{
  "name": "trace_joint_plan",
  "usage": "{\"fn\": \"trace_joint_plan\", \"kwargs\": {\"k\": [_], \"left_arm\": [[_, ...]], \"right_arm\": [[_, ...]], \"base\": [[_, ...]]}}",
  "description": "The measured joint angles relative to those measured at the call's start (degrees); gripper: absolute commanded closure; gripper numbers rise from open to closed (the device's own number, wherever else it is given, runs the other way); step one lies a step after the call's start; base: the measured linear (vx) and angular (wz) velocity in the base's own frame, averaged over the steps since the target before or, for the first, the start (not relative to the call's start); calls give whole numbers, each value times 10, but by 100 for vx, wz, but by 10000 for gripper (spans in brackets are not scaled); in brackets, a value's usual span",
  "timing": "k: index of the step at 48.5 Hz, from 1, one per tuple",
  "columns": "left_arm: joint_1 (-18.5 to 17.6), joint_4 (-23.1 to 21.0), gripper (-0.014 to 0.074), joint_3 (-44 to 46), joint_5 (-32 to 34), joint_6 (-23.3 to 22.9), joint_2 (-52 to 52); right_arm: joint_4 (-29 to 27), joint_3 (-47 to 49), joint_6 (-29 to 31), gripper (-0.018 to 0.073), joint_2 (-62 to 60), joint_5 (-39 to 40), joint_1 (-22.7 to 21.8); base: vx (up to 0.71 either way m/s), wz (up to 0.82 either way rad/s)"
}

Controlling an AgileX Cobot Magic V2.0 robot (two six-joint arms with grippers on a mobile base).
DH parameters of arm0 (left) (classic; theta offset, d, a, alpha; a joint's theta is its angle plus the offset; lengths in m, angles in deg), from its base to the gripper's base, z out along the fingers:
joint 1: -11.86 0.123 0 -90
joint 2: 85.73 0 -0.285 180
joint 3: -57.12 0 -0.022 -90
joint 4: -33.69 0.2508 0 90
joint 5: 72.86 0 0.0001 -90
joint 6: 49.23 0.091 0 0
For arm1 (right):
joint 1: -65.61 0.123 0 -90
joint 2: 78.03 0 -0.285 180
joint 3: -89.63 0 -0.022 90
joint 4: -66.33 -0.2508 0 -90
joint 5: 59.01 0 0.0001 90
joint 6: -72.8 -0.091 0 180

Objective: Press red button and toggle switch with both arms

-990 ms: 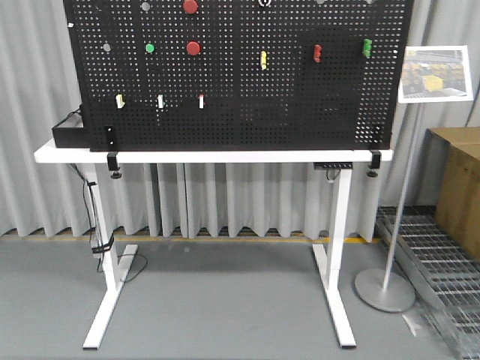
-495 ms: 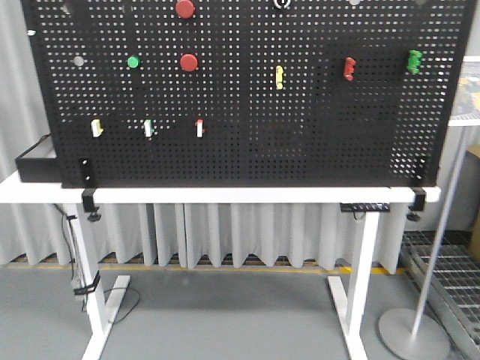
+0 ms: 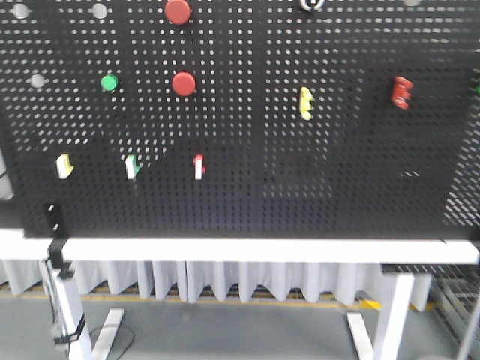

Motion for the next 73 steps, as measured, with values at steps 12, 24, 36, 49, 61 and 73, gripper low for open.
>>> {"fn": "trace_joint_plan", "kwargs": {"k": [12, 24, 36, 49, 61, 73], "left_arm": [[0, 0, 595, 0, 0, 0, 0], [0, 0, 595, 0, 0, 0, 0], [0, 0, 595, 0, 0, 0, 0], [0, 0, 595, 0, 0, 0, 0], [0, 0, 595, 0, 0, 0, 0], [0, 0, 595, 0, 0, 0, 0]], "right_arm": [[0, 0, 0, 562, 0, 0, 0], [0, 0, 0, 562, 0, 0, 0], [0, 0, 0, 562, 0, 0, 0], [0, 0, 0, 562, 0, 0, 0], [0, 0, 0, 562, 0, 0, 0], [0, 0, 0, 562, 0, 0, 0]], "base": [[43, 3], [35, 0], [20, -3], [7, -1], [1, -1], [0, 0]]}}
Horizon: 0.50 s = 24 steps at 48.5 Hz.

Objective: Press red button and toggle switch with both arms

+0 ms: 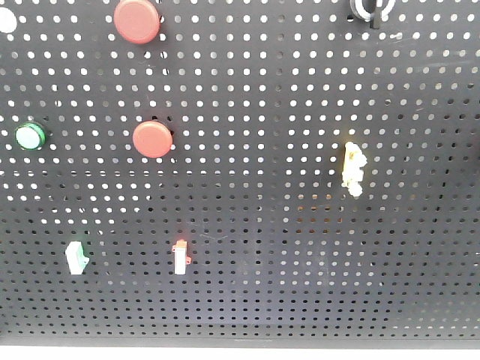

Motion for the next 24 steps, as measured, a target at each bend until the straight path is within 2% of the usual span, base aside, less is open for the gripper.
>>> {"fn": "trace_joint_plan", "kwargs": {"k": [8, 15, 18, 24], "left_arm": [[0, -2, 595, 0, 11, -8, 0], [0, -61, 595, 0, 61, -86, 0], [0, -75, 595, 12, 60, -113, 0], [0, -80, 595, 80, 41, -116, 2]], "right_arm": [[0, 0, 0, 562, 0, 9, 0], [-1, 1, -13, 562, 0, 80, 0], [-1, 18, -24, 562, 0, 85, 0], [0, 102, -32, 562, 1, 56, 0]], "base": [[0, 0], [0, 0], [0, 0], [0, 0]]}}
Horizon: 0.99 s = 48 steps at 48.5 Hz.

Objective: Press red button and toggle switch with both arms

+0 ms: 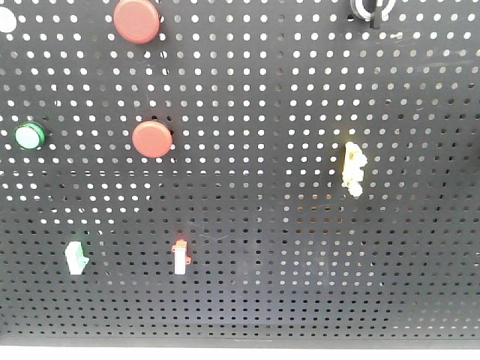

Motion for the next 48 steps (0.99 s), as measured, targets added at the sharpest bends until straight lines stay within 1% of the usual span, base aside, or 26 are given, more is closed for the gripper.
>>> {"fn": "trace_joint_plan", "kwargs": {"k": [5, 8, 13, 14, 20, 27, 31, 35, 38, 42, 43, 46, 48], "left_arm": [[0, 0, 595, 85, -15, 31, 34], [0, 0, 595, 145, -26, 57, 74], [0, 0, 595, 258, -68, 93, 167], [0, 0, 595, 283, -79, 98, 189], [0, 0, 595, 405, -120, 110, 299], [0, 0, 595, 494, -136, 112, 386], [0, -5, 595, 514, -137, 111, 409], [0, -20, 595, 528, -143, 112, 422], [-2, -30, 595, 542, -156, 123, 431], [-12, -50, 595, 568, -176, 157, 445], [-40, -118, 595, 627, -217, 258, 487], [-56, -162, 595, 660, -236, 315, 518], [-64, -185, 595, 678, -247, 343, 536]], "right_arm": [[0, 112, 12, 562, 34, -27, 0], [0, 178, 23, 562, 72, -41, 0], [0, 276, 44, 562, 155, -61, 0], [0, 302, 46, 562, 173, -64, 0], [-1, 387, 49, 562, 261, -71, 0], [-3, 437, 49, 562, 323, -73, 0], [-7, 442, 49, 562, 339, -71, 0], [-23, 442, 45, 562, 347, -71, 0], [-44, 442, 38, 562, 350, -73, 0], [-67, 443, 33, 562, 350, -79, 0], [-84, 443, 31, 562, 350, -92, 0], [-85, 443, 31, 562, 350, -97, 0], [-86, 443, 31, 562, 350, -100, 0]], "base": [[0, 0], [0, 0], [0, 0], [0, 0], [0, 0], [0, 0], [0, 0], [0, 0], [0, 0], [0, 0], [0, 0], [0, 0], [0, 0]]}}
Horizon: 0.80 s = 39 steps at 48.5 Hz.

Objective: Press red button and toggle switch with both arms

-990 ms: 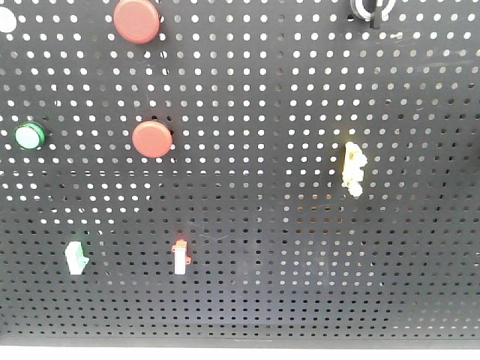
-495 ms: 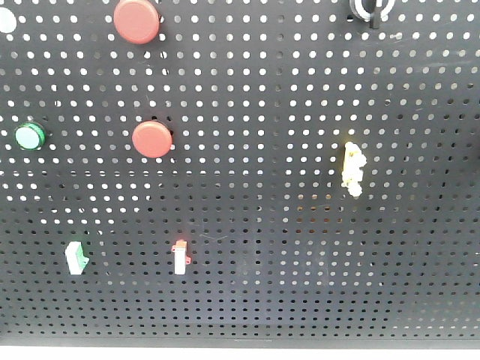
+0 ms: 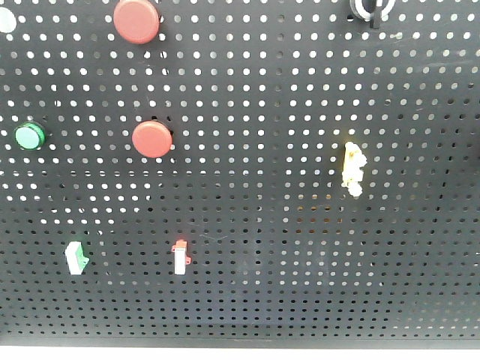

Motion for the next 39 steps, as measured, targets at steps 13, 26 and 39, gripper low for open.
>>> {"fn": "trace_joint_plan", "kwargs": {"k": [13, 26, 39], "left_arm": [[-24, -64, 595, 114, -14, 60, 117], [-26, -79, 595, 191, -27, 62, 195], [-28, -94, 595, 215, -34, 62, 224]], "right_arm": [[0, 0, 4, 562, 0, -12, 0], [0, 0, 4, 562, 0, -12, 0], [0, 0, 4, 562, 0, -12, 0]], "base": [[0, 0], [0, 0], [0, 0]]}}
